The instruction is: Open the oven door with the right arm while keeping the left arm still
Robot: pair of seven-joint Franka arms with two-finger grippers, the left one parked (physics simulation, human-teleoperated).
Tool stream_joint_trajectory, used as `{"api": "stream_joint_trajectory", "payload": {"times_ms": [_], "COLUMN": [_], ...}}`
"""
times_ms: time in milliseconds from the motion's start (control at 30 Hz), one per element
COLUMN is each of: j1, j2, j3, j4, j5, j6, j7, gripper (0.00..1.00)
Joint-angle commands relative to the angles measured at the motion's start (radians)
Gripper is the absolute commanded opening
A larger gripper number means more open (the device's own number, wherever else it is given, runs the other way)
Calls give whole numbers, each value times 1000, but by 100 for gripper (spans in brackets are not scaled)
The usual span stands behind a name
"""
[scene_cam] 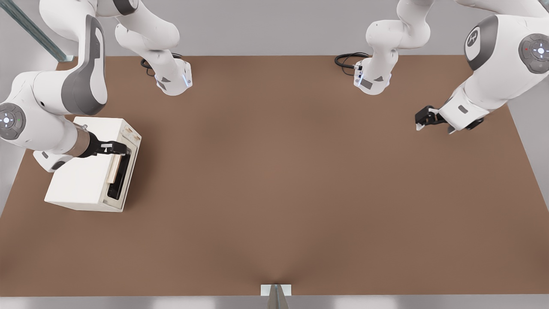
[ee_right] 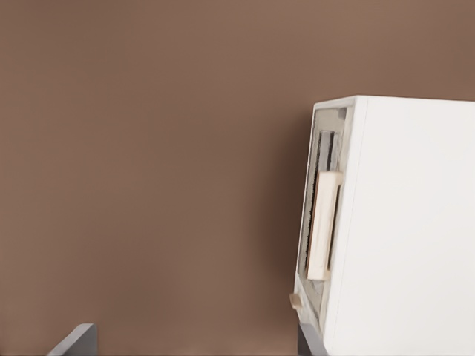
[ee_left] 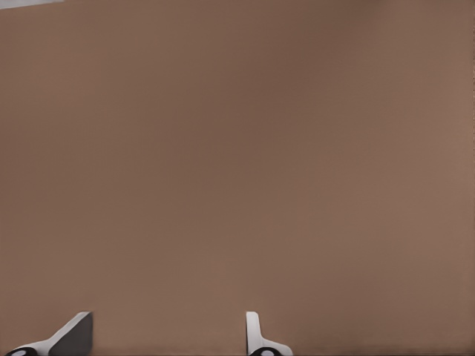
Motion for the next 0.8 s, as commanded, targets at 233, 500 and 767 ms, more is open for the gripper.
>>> {"api": "stream_joint_trajectory", "payload": {"times_ms": [233,500,767], "j1": [166,210,198], "j2": [132,234,261], "j3": [9,0,4], "j4": [-29,-138,-201], "j5": [-427,-816,-819], "j6": [-94,29,95], "j7": [-132,-21,78], "gripper": [21,21,21]}}
